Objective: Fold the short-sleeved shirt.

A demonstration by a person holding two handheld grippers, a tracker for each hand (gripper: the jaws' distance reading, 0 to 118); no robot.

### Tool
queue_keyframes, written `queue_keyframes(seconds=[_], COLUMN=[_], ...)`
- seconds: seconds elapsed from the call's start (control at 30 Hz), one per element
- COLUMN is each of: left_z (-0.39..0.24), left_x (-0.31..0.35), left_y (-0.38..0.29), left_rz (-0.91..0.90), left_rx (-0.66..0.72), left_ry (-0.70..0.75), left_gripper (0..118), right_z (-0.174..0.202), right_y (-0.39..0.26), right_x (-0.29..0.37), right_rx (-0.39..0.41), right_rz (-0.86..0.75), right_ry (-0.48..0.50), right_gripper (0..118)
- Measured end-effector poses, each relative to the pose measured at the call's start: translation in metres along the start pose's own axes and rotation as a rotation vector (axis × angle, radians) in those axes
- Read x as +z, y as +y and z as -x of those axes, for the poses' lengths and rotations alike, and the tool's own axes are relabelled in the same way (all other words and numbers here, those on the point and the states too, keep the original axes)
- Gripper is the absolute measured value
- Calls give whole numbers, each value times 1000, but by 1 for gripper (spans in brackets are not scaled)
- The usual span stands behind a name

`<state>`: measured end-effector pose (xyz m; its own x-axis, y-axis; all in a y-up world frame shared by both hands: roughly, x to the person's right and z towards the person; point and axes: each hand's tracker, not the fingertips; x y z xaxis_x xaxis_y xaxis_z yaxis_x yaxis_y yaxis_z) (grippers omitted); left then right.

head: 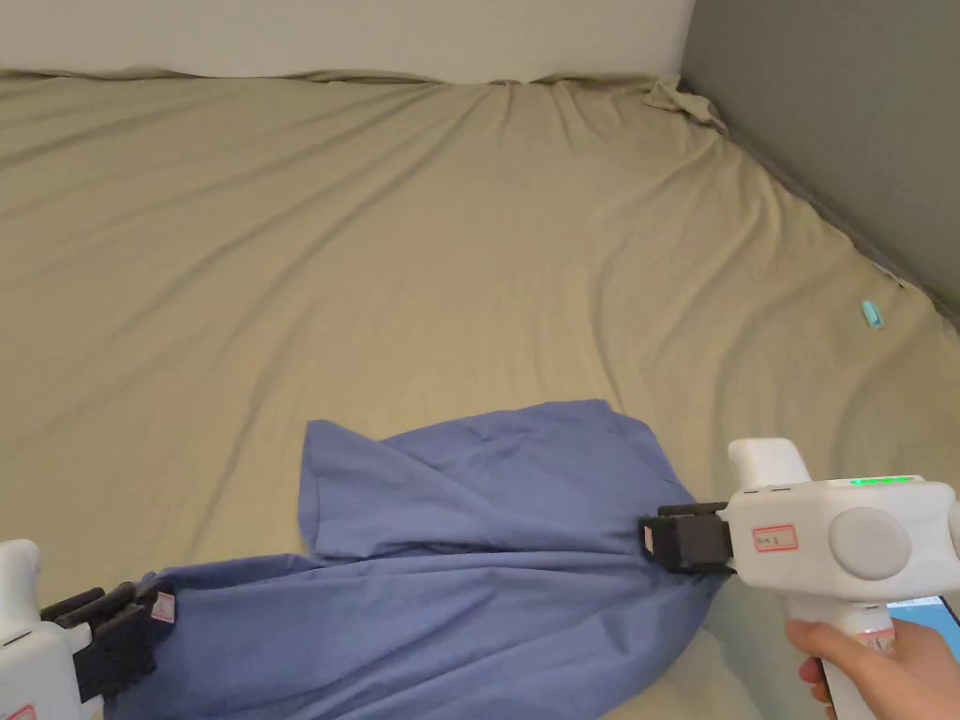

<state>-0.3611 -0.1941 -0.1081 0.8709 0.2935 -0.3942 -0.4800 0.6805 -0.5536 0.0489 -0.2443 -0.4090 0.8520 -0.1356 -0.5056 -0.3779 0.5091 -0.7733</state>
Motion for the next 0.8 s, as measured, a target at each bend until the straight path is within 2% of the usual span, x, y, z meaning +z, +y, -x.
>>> queue_keyframes(seconds=[0.03,0.07,0.1,0.17,0.2,0.27,0.37,0.47,0.53,0.7,0.8], left_z=[2,4,0,3,5,0,-3,-9,-21,-50,-61], left_x=[-2,-4,-7,-10,-11,-11,-4,24,58,160,218], left_y=[-1,-2,-3,-4,-4,-3,0,17,37,93,119], left_rz=[7,11,15,19,20,19,-9,-103,-211,-516,-643], left_rx=[5,12,22,33,38,40,53,62,52,-70,-113], left_ry=[3,3,0,-5,-7,-7,-23,-64,-125,-112,-121], left_gripper=[7,7,7,7,7,7,7,7,7,7,7], right_z=[3,7,15,27,32,34,34,48,64,100,113], right_y=[-1,-4,-7,-7,-9,-8,-7,-2,3,23,34], right_x=[-5,-9,-8,-4,1,7,29,66,100,201,264], right_rx=[11,10,17,129,150,142,86,68,89,83,95], right_rz=[21,23,-12,-42,-45,-64,-167,-281,-381,-649,-805], right_ry=[6,29,-19,-75,-81,-72,-32,15,37,162,201], right_gripper=[29,16,16,16,16,15,15,15,15,15,15])
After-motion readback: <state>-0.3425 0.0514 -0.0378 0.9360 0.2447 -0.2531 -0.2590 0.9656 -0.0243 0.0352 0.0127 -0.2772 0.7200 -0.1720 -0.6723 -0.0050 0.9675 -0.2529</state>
